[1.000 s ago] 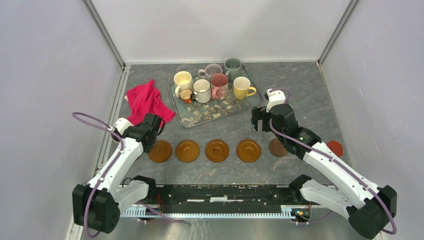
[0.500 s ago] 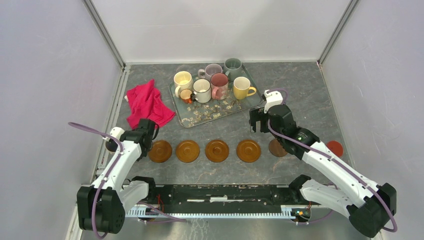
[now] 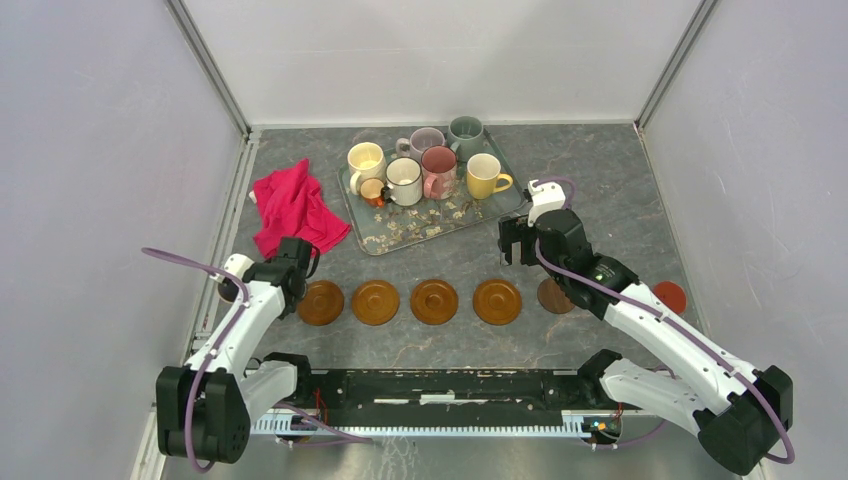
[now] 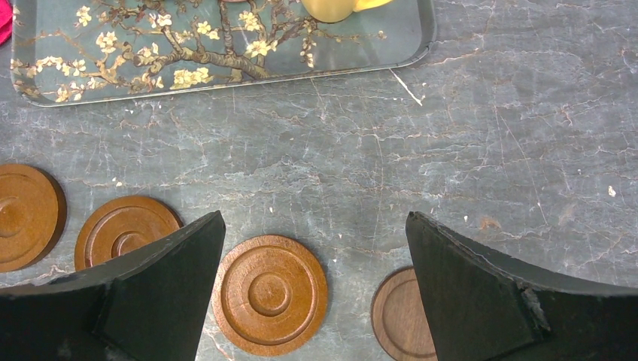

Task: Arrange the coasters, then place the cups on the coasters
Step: Place the cup on the coaster.

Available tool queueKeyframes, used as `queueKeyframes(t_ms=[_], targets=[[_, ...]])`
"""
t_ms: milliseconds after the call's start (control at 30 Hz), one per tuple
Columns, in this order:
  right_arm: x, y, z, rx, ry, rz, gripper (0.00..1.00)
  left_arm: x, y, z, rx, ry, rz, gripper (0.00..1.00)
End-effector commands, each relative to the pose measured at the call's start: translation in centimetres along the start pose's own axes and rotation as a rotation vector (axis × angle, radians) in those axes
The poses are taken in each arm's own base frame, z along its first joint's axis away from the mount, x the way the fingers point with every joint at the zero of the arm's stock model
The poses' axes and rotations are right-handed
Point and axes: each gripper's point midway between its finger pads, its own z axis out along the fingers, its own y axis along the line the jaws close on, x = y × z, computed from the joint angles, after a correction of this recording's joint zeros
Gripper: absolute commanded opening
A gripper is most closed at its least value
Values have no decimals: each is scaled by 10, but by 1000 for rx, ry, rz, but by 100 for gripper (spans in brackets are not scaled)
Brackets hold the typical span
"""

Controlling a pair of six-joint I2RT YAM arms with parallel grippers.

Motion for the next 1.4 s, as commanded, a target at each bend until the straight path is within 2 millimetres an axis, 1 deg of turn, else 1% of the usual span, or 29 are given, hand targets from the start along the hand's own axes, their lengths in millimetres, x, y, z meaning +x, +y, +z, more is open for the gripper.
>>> queueKeyframes(t_ms=[0, 100, 233, 533, 733, 767, 867, 900, 1033, 1233, 1300, 1367], targets=[[-12, 1, -1, 1, -37, 5, 98, -18, -8, 4, 16, -94, -43, 2], [-12, 2, -1, -1, -35, 4, 98, -16, -8, 6, 17, -87, -45, 3], [-12, 1, -1, 0, -36, 3, 98, -15, -9, 8, 19, -84, -45, 8], [-11, 1, -1, 2, -36, 1, 98, -7, -9, 13, 10, -64, -44, 12], [-11, 0, -2, 4, -38, 1, 98, -4, -8, 15, 9, -58, -48, 18], [-11, 0, -2, 3, -38, 1, 98, -4, -7, 15, 6, -57, -46, 21], [-11, 1, -3, -1, -38, -1, 98, -6, -8, 13, 6, -60, -50, 34], [-12, 1, -3, 0, -39, 0, 98, -6, -7, 13, 5, -62, -52, 36], [-12, 1, -3, 0, -39, -1, 98, -9, -7, 12, 4, -69, -54, 44], [-12, 1, -4, -3, -44, 1, 98, -11, -5, 10, 1, -73, -51, 49], [-12, 1, -4, -3, -43, -1, 98, -13, -5, 8, 0, -75, -56, 54], [-13, 1, -4, -4, -45, 1, 98, -16, -5, 6, 2, -80, -61, 62]])
